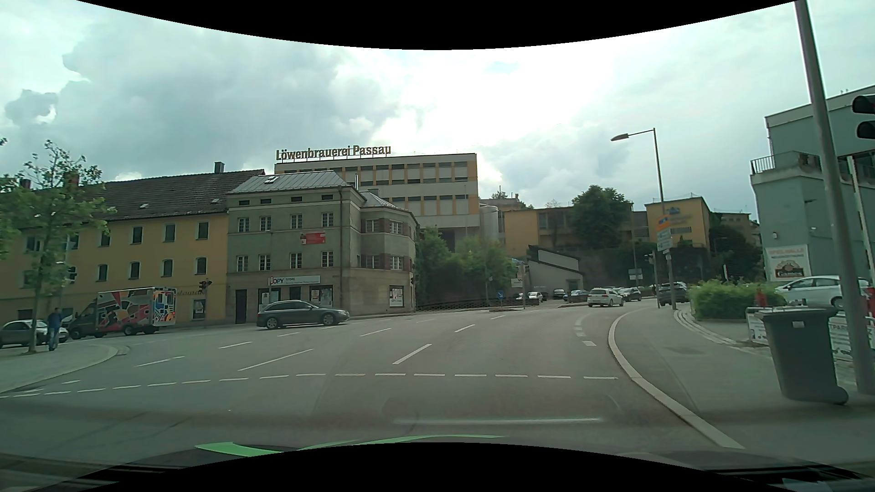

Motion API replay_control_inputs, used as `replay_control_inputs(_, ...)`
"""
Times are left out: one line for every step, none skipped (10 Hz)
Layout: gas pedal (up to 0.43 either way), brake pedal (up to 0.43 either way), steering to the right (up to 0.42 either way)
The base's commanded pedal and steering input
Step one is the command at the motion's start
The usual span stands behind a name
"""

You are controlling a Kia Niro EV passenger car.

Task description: Follow the waypoints while adhering to traffic rules and regulations

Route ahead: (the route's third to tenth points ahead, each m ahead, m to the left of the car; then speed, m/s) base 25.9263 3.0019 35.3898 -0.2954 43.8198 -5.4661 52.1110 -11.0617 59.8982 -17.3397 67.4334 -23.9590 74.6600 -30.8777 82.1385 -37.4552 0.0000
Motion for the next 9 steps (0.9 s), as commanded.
replay_control_inputs(0.000,0.354,0.031)
replay_control_inputs(0.000,0.354,0.031)
replay_control_inputs(0.000,0.360,0.031)
replay_control_inputs(0.000,0.354,0.031)
replay_control_inputs(0.000,0.354,0.031)
replay_control_inputs(0.000,0.354,0.031)
replay_control_inputs(0.000,0.354,0.031)
replay_control_inputs(0.000,0.354,0.031)
replay_control_inputs(0.000,0.354,0.031)
